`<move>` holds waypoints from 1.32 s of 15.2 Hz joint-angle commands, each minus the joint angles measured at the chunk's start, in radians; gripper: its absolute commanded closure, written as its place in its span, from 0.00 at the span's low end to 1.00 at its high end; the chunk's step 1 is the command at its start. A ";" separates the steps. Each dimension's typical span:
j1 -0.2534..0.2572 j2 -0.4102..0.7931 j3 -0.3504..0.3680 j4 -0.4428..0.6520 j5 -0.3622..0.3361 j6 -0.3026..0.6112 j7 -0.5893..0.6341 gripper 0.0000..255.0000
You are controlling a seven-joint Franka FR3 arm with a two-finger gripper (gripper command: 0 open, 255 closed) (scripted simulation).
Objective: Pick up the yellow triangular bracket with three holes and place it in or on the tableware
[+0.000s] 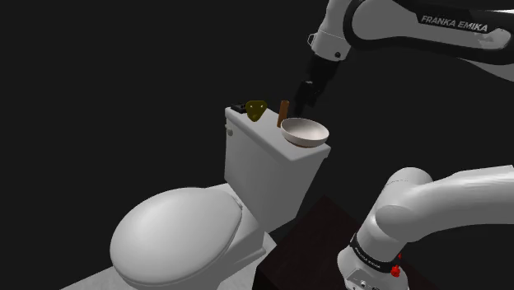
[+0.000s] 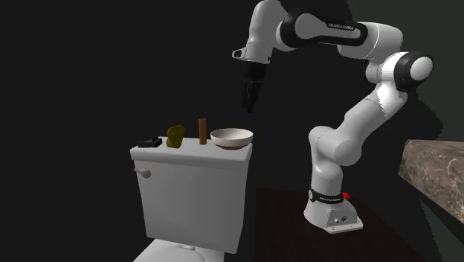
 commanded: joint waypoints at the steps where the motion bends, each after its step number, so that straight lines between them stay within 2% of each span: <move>1: 0.000 0.000 0.000 0.000 0.000 0.000 0.000 0.00; 10: -0.071 0.388 -0.001 0.237 -0.013 0.089 0.102 0.00; 20: -0.125 0.810 -0.026 0.610 -0.027 0.067 0.207 0.00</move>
